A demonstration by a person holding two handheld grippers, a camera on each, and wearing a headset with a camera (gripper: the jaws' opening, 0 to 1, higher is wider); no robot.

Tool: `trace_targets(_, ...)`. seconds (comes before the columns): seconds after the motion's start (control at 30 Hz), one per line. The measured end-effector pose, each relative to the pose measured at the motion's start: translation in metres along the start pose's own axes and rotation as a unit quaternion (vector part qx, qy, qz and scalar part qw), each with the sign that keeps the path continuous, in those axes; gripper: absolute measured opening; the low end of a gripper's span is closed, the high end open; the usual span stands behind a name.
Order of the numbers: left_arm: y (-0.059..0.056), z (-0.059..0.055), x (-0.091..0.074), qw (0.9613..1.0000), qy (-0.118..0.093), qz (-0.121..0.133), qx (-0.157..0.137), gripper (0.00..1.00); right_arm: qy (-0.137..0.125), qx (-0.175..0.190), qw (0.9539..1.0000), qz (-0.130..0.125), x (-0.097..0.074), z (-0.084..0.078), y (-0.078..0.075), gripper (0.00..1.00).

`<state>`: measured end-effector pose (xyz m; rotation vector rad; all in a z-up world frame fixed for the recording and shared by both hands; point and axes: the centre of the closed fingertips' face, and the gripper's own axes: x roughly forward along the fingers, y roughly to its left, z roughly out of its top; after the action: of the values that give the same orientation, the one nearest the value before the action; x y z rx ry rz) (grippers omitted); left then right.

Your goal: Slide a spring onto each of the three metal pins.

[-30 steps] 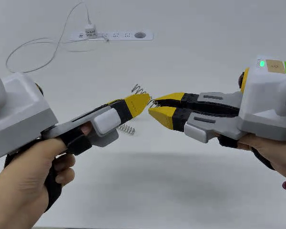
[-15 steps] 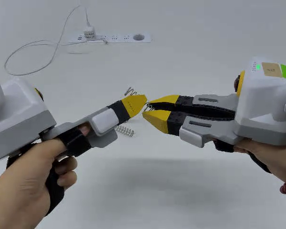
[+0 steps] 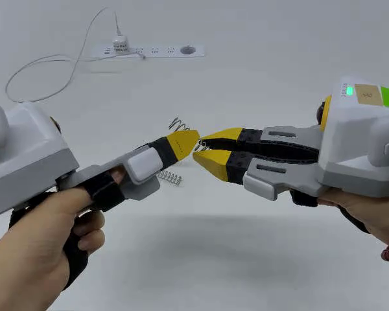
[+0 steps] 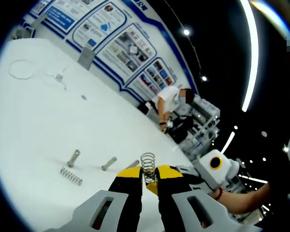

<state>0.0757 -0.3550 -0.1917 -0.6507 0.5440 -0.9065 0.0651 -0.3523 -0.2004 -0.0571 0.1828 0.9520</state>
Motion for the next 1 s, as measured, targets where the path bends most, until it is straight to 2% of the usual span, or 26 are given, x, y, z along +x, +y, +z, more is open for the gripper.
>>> trace_targets(0.07, 0.0, -0.002, 0.001, 0.9996, 0.009, 0.006, 0.026, 0.11, 0.007, -0.001, 1.0, -0.001, 0.0, -0.003, 0.0, 0.12)
trace_targets(0.13, 0.001, -0.002, 0.002, 0.9987, 0.015, 0.012, 0.047, 0.11, 0.017, -0.001, 0.9998, -0.008, -0.001, -0.008, -0.002, 0.2)
trace_targets(0.23, 0.003, -0.001, 0.002, 0.9957, 0.023, 0.024, 0.086, 0.1, 0.02, 0.002, 0.9997, -0.012, -0.004, -0.01, -0.004, 0.2)
trace_targets(0.33, 0.005, -0.001, 0.0, 0.9883, 0.035, 0.04, 0.143, 0.1, 0.021, 0.005, 0.9996, -0.019, -0.008, -0.01, -0.007, 0.21)
trace_targets(0.37, 0.006, 0.0, -0.001, 0.9843, 0.039, 0.047, 0.165, 0.1, 0.021, 0.007, 0.9995, -0.021, -0.009, -0.01, -0.009, 0.21)
trace_targets(0.43, 0.007, -0.001, -0.001, 0.9794, 0.045, 0.053, 0.189, 0.1, 0.02, 0.014, 0.9994, -0.025, -0.012, -0.009, -0.012, 0.21)
trace_targets(0.53, 0.009, -0.003, -0.002, 0.9654, 0.061, 0.067, 0.244, 0.1, 0.008, 0.034, 0.9989, -0.033, -0.016, -0.003, -0.017, 0.21)
trace_targets(0.6, 0.009, -0.005, -0.003, 0.9573, 0.071, 0.071, 0.271, 0.1, 0.003, 0.039, 0.9987, -0.034, -0.017, 0.0, -0.018, 0.21)
trace_targets(0.63, 0.01, -0.008, -0.003, 0.9495, 0.081, 0.073, 0.294, 0.1, -0.002, 0.045, 0.9983, -0.036, -0.018, 0.003, -0.019, 0.21)
trace_targets(0.67, 0.009, -0.009, -0.002, 0.9461, 0.086, 0.074, 0.304, 0.1, -0.006, 0.049, 0.9982, -0.035, -0.018, 0.005, -0.019, 0.21)
trace_targets(0.7, 0.008, -0.011, -0.001, 0.9436, 0.088, 0.07, 0.311, 0.1, -0.007, 0.053, 0.998, -0.034, -0.018, 0.007, -0.019, 0.22)
trace_targets(0.73, 0.007, -0.012, 0.0, 0.9462, 0.087, 0.069, 0.304, 0.1, -0.008, 0.053, 0.998, -0.034, -0.018, 0.008, -0.018, 0.22)
trace_targets(0.77, 0.007, -0.012, 0.0, 0.9461, 0.087, 0.069, 0.304, 0.1, -0.008, 0.052, 0.9981, -0.033, -0.018, 0.008, -0.018, 0.22)
trace_targets(0.8, 0.008, -0.013, 0.001, 0.9428, 0.091, 0.071, 0.313, 0.1, -0.011, 0.056, 0.9979, -0.031, -0.017, 0.011, -0.017, 0.22)
trace_targets(0.83, 0.01, -0.013, 0.0, 0.9359, 0.097, 0.077, 0.33, 0.1, -0.012, 0.058, 0.9978, -0.029, -0.017, 0.012, -0.016, 0.22)
trace_targets(0.87, 0.011, -0.013, 0.0, 0.9264, 0.105, 0.081, 0.353, 0.1, -0.013, 0.058, 0.9978, -0.028, -0.017, 0.014, -0.015, 0.22)
trace_targets(0.93, 0.01, -0.015, 0.002, 0.9155, 0.112, 0.082, 0.378, 0.1, -0.014, 0.054, 0.9981, -0.025, -0.016, 0.017, -0.014, 0.22)
trace_targets(0.97, 0.009, -0.016, 0.002, 0.915, 0.113, 0.081, 0.379, 0.1, -0.015, 0.054, 0.9981, -0.024, -0.016, 0.018, -0.013, 0.22)
trace_targets(1.0, 0.009, -0.016, 0.003, 0.9113, 0.114, 0.082, 0.387, 0.1, -0.015, 0.055, 0.9981, -0.022, -0.015, 0.019, -0.013, 0.22)
